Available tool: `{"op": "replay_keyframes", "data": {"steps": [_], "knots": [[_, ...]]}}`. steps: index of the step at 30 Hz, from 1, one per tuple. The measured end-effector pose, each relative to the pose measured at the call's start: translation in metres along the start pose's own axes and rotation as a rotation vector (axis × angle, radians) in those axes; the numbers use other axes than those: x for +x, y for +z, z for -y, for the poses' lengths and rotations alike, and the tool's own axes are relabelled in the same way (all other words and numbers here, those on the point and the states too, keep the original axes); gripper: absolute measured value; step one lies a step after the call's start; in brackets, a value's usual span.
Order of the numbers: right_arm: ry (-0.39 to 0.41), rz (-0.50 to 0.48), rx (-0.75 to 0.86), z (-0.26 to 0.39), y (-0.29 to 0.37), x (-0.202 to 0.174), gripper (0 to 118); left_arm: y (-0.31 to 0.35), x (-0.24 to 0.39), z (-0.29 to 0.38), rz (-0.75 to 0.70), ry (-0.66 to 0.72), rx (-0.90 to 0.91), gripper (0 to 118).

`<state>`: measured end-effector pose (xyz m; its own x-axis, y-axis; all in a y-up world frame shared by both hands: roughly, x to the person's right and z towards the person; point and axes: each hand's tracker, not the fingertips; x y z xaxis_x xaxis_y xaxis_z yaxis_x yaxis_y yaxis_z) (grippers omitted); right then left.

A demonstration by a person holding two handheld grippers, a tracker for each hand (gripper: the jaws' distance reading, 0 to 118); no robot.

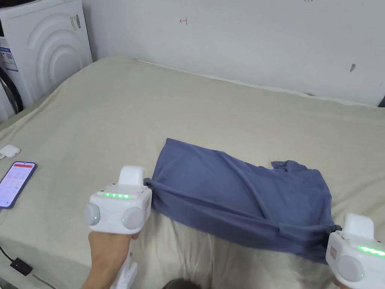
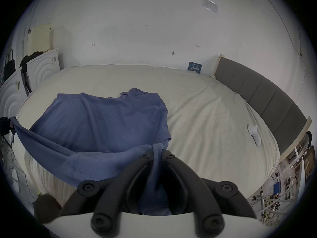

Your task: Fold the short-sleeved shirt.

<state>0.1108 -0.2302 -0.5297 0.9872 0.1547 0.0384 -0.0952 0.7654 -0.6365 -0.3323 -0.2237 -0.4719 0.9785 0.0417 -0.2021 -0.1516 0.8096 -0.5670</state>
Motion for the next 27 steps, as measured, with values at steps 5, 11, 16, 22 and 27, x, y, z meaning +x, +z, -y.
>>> {"op": "replay_keyframes", "data": {"steps": [5, 11, 16, 22, 27], "knots": [[-0.01, -0.004, -0.028, -0.031, -0.042, 0.005, 12, -0.046, 0.004, -0.031, -0.008, -0.003, -0.026, 1], [0.045, 0.029, -0.072, -0.056, -0.092, -0.007, 12, -0.101, 0.022, -0.05, -0.042, -0.14, -0.077, 1], [0.054, 0.036, -0.108, -0.051, -0.122, -0.014, 12, -0.137, 0.027, -0.045, -0.051, -0.146, -0.116, 1], [0.091, 0.098, -0.116, -0.031, -0.136, -0.02, 43, -0.145, 0.029, -0.034, -0.081, -0.144, -0.12, 15], [0.093, 0.102, 0.008, -0.027, -0.106, -0.028, 114, -0.118, 0.029, -0.042, -0.082, -0.057, 0.007, 118]]}}
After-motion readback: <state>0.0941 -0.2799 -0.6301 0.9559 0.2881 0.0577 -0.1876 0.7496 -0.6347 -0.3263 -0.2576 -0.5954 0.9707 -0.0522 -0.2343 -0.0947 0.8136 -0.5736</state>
